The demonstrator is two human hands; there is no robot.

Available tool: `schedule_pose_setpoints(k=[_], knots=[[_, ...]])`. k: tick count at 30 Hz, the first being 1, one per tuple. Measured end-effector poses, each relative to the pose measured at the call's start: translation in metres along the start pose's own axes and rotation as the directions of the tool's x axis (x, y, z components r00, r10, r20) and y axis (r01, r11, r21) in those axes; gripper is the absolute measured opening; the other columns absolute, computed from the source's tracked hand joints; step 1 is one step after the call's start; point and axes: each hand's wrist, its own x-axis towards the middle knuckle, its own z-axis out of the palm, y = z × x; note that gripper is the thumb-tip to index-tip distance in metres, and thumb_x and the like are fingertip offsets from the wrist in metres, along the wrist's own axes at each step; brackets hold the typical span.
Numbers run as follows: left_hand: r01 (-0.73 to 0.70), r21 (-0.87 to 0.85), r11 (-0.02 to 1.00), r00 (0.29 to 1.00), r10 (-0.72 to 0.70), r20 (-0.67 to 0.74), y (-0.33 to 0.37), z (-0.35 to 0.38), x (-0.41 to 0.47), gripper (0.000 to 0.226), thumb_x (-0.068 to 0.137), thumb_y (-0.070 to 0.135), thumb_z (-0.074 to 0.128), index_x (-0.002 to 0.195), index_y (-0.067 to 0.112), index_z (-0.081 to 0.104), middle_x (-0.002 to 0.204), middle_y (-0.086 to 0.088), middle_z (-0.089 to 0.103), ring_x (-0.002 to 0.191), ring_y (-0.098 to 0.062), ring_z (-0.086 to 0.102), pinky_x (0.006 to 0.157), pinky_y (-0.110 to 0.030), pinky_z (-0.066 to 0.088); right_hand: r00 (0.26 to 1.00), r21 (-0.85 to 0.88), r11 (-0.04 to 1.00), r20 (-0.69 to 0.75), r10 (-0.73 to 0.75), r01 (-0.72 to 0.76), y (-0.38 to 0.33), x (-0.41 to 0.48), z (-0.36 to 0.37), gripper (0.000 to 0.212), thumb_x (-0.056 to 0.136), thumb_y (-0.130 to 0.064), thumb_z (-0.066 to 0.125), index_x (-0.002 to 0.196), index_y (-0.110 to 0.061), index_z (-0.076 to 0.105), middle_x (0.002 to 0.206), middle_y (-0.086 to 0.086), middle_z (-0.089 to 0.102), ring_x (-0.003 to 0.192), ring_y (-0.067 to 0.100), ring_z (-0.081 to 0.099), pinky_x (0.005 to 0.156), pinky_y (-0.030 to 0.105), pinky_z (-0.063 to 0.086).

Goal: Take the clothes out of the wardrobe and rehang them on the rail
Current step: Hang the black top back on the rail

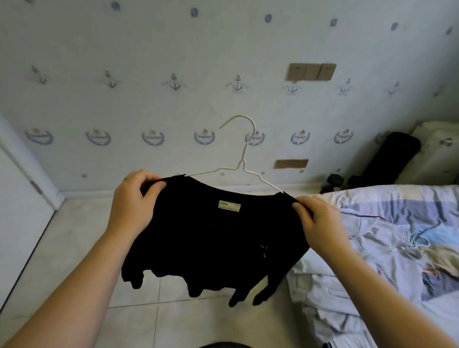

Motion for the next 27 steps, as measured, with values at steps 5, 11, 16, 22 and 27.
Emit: schedule_pose_setpoints(k=[5,11,16,22,27], knots=[[-0.067,0.131,0.989,0.994,0.078,-0.079,0.006,-0.077,-0.077,0.006,0.095,0.018,0.063,0.095,0.024,0.065,0.095,0.005,0.060,0.086,-0.006,0.055,0.080,-0.023,0.042,0.980,-0.054,0.979,0.028,-0.196,0.198,-0.053,-0.049,-0.009,0.016,0.097,-0.021,0.057,0.101,-0.013,0.069,0.095,0.007,0.068,0.086,0.029,0.063,0.079,0.041,0.049],[-0.068,0.190,0.979,0.983,0.099,-0.156,0.028,-0.162,-0.144,0.008,0.096,0.022,0.061,0.097,0.023,0.069,0.096,0.004,0.062,0.087,-0.004,0.058,0.077,-0.013,0.040,0.930,-0.015,0.930,0.049,-0.365,0.367,-0.127,-0.082,-0.027,0.017,0.097,-0.026,0.057,0.100,-0.014,0.069,0.098,0.004,0.068,0.090,0.030,0.064,0.078,0.044,0.052],[-0.092,0.241,0.966,0.947,0.160,-0.278,0.060,-0.234,-0.183,0.011,0.097,0.022,0.060,0.100,0.019,0.070,0.095,0.004,0.062,0.089,-0.008,0.057,0.079,-0.012,0.040,0.868,0.060,0.867,0.011,-0.496,0.495,-0.201,-0.094,-0.044,0.015,0.097,-0.025,0.057,0.099,-0.015,0.068,0.097,0.002,0.067,0.090,0.026,0.063,0.077,0.037,0.048],[-0.161,0.351,0.923,0.855,0.307,-0.418,0.094,-0.323,-0.221,0.015,0.099,0.022,0.058,0.105,0.017,0.071,0.094,0.005,0.060,0.092,-0.013,0.058,0.080,-0.023,0.045,0.743,0.093,0.738,-0.118,-0.659,0.669,-0.299,-0.109,-0.062,0.013,0.097,-0.022,0.058,0.098,-0.013,0.069,0.094,0.005,0.069,0.086,0.028,0.064,0.075,0.027,0.041],[-0.203,0.488,0.849,0.736,0.461,-0.496,0.122,-0.409,-0.253,0.025,0.097,0.032,0.054,0.105,0.017,0.071,0.097,0.003,0.063,0.093,-0.018,0.063,0.083,-0.033,0.049,0.605,0.071,0.609,-0.254,-0.755,0.790,-0.385,-0.129,-0.082,0.012,0.095,-0.018,0.062,0.097,-0.010,0.071,0.092,0.006,0.071,0.085,0.029,0.066,0.072,0.024,0.040]])
